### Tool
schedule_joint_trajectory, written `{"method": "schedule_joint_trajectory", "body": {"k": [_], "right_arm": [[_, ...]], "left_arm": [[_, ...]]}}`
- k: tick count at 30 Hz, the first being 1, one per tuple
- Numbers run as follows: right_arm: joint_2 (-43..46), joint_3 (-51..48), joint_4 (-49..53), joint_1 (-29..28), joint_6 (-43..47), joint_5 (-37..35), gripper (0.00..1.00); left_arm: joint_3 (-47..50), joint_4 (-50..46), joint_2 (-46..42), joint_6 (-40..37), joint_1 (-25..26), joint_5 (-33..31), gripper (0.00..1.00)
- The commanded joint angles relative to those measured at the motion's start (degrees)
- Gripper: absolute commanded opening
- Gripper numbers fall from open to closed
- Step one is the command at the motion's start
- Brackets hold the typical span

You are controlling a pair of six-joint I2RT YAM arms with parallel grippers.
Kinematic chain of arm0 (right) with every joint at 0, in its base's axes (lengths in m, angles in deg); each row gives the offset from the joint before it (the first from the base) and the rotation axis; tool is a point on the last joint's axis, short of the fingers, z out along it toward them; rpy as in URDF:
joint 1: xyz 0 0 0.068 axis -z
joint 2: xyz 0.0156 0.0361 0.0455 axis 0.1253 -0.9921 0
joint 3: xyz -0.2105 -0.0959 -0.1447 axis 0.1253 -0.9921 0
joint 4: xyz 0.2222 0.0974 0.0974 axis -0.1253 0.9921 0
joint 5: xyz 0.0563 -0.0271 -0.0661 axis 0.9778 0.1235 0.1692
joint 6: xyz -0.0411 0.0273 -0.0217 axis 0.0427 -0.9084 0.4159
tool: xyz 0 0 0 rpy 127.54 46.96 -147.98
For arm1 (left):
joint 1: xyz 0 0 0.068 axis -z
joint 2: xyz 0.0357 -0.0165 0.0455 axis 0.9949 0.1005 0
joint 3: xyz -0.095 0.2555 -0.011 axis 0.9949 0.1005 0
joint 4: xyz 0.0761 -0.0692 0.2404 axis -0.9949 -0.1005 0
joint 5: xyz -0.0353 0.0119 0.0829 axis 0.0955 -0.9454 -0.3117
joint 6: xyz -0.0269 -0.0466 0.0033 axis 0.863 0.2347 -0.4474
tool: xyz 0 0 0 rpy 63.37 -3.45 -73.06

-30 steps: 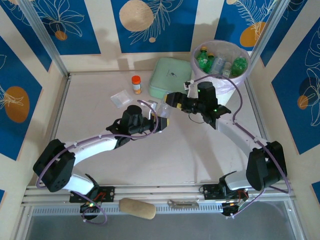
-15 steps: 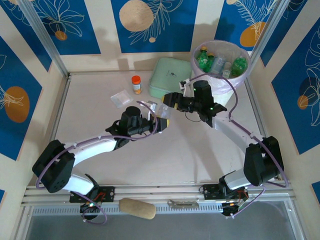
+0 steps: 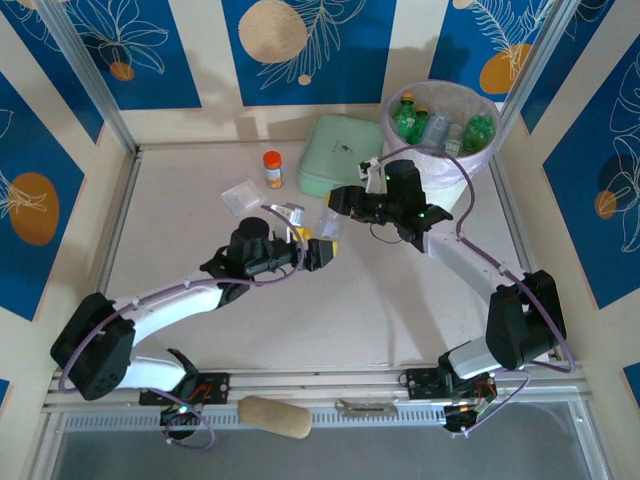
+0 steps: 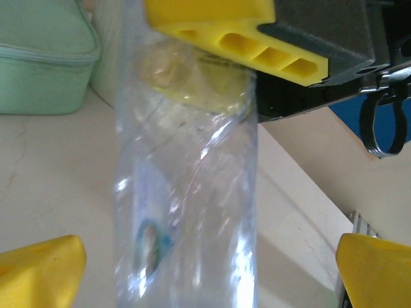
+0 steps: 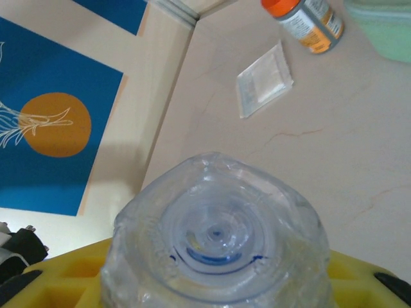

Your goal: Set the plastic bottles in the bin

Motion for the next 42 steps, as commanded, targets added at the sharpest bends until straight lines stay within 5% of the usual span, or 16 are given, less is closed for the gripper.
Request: {"method": "schedule_joint_trajectory", "body": {"k": [1,12,28,42], "right_arm": [[2.2,4.5,5.4,2.1,4.0,-2.9,0.47],[5.1,24.3,15.8,12.1,12.4,-8.9,0.47],[-1.7,30.7,-1.6,24.1,4.2,-27.6,0.45],[-19.1,50.8,10.4,24.6,7.3,-29.2,0.45]], "left_arm": [[3.1,1.9,-3.6,3.0,-3.7,-3.4,1.00],[7.0,-9.5,-9.5,7.1,-12.0,-15.6,1.00],[10.4,-5.9,-6.9,11.8,-13.4,-11.4,1.00],[12.3,-7.3,-9.7,11.5,-13.5,-12.3,1.00]]}}
